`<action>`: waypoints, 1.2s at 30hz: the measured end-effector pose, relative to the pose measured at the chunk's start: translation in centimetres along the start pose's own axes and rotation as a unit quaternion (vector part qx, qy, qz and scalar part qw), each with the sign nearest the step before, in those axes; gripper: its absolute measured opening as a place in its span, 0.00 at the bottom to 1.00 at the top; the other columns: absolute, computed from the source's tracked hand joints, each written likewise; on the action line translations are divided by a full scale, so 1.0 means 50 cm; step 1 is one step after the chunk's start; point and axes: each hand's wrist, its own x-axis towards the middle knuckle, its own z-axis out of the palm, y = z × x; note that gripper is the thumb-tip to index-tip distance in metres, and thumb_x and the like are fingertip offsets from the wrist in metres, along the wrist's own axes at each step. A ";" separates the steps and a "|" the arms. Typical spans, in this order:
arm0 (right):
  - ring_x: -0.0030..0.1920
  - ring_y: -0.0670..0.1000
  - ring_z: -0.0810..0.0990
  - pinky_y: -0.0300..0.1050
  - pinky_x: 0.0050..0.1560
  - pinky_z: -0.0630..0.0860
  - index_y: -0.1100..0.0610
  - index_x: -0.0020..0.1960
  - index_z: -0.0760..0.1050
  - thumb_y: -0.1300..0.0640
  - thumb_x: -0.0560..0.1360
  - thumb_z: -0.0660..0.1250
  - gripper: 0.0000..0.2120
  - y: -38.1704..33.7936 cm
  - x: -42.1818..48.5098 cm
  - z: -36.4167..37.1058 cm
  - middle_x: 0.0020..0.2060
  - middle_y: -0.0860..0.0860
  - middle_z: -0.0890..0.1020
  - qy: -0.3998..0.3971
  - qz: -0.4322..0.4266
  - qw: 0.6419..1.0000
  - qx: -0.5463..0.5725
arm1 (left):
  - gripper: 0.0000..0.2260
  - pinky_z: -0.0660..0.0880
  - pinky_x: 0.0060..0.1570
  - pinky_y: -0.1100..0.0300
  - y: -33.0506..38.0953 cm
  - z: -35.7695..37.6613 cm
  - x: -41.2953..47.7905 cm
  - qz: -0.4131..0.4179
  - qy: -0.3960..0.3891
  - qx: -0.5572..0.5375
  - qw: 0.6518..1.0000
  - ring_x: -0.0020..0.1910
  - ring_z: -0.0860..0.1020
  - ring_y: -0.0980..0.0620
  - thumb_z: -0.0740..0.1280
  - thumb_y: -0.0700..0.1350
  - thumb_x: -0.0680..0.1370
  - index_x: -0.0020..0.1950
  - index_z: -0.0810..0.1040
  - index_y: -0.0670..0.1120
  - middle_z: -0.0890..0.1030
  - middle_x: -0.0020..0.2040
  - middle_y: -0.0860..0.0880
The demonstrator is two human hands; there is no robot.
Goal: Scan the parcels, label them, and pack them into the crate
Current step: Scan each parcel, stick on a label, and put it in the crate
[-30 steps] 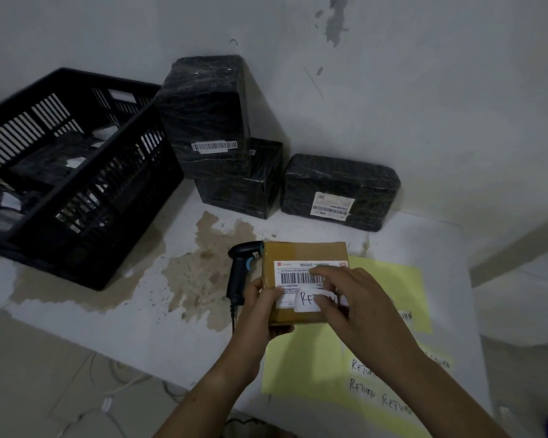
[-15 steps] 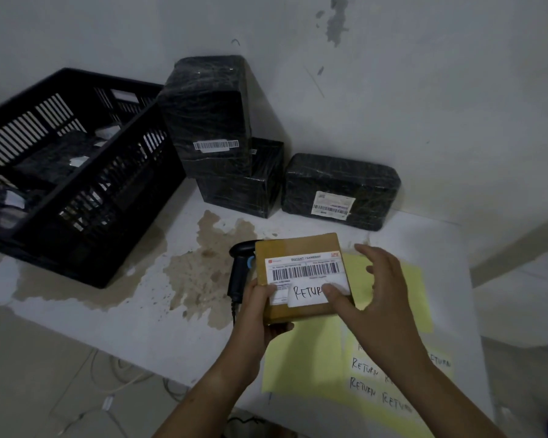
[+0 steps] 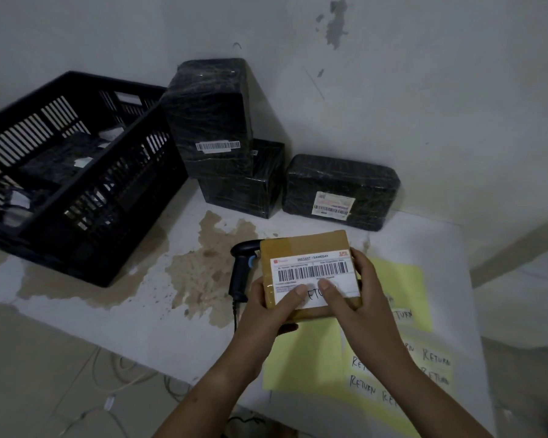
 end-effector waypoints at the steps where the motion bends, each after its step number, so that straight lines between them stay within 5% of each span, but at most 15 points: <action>1: 0.58 0.37 0.78 0.38 0.55 0.77 0.39 0.70 0.64 0.47 0.75 0.70 0.27 0.003 -0.001 0.001 0.61 0.38 0.78 0.004 -0.002 1.000 -0.002 | 0.34 0.81 0.49 0.59 0.002 0.001 -0.002 0.011 -0.001 0.020 1.000 0.54 0.84 0.57 0.77 0.65 0.61 0.65 0.75 0.59 0.83 0.60 0.57; 6: 0.61 0.41 0.77 0.46 0.59 0.78 0.40 0.72 0.62 0.48 0.75 0.71 0.30 0.015 -0.002 0.008 0.65 0.43 0.74 0.021 -0.011 1.000 -0.013 | 0.20 0.82 0.53 0.57 0.012 0.003 -0.009 0.061 -0.021 0.085 0.994 0.54 0.83 0.60 0.72 0.60 0.71 0.62 0.80 0.61 0.84 0.56 0.62; 15: 0.64 0.37 0.73 0.27 0.56 0.71 0.39 0.73 0.61 0.50 0.80 0.64 0.24 0.024 0.001 0.002 0.65 0.39 0.73 0.011 -0.026 1.000 0.004 | 0.22 0.83 0.49 0.55 0.000 0.008 -0.005 0.075 0.001 0.133 0.988 0.53 0.84 0.57 0.64 0.65 0.79 0.70 0.73 0.58 0.84 0.58 0.59; 21: 0.64 0.39 0.74 0.43 0.62 0.74 0.39 0.73 0.61 0.42 0.76 0.64 0.27 0.027 -0.001 0.011 0.66 0.40 0.73 0.000 -0.009 1.000 0.025 | 0.26 0.82 0.49 0.55 0.007 -0.007 -0.005 0.095 0.010 0.142 0.985 0.54 0.83 0.59 0.65 0.68 0.75 0.71 0.68 0.62 0.83 0.60 0.60; 25: 0.63 0.41 0.77 0.45 0.61 0.76 0.41 0.74 0.60 0.48 0.75 0.71 0.32 0.034 0.001 0.015 0.67 0.45 0.74 -0.008 0.003 0.999 0.036 | 0.26 0.80 0.50 0.57 0.010 -0.011 0.005 0.114 0.000 0.184 0.976 0.56 0.82 0.61 0.72 0.60 0.76 0.71 0.69 0.60 0.82 0.60 0.64; 33: 0.63 0.40 0.76 0.37 0.58 0.75 0.40 0.72 0.63 0.55 0.81 0.63 0.23 0.020 0.020 0.026 0.63 0.38 0.77 -0.022 0.001 0.998 0.066 | 0.21 0.78 0.43 0.67 0.024 -0.034 0.016 0.108 -0.028 0.200 0.973 0.54 0.81 0.64 0.61 0.58 0.82 0.75 0.66 0.59 0.82 0.61 0.63; 36: 0.61 0.33 0.74 0.26 0.52 0.72 0.36 0.72 0.61 0.51 0.80 0.62 0.23 0.005 0.028 0.035 0.60 0.30 0.76 -0.032 0.031 0.995 0.086 | 0.22 0.77 0.45 0.68 0.044 -0.060 0.024 0.117 -0.009 0.202 0.972 0.54 0.81 0.64 0.52 0.62 0.82 0.76 0.65 0.62 0.82 0.61 0.62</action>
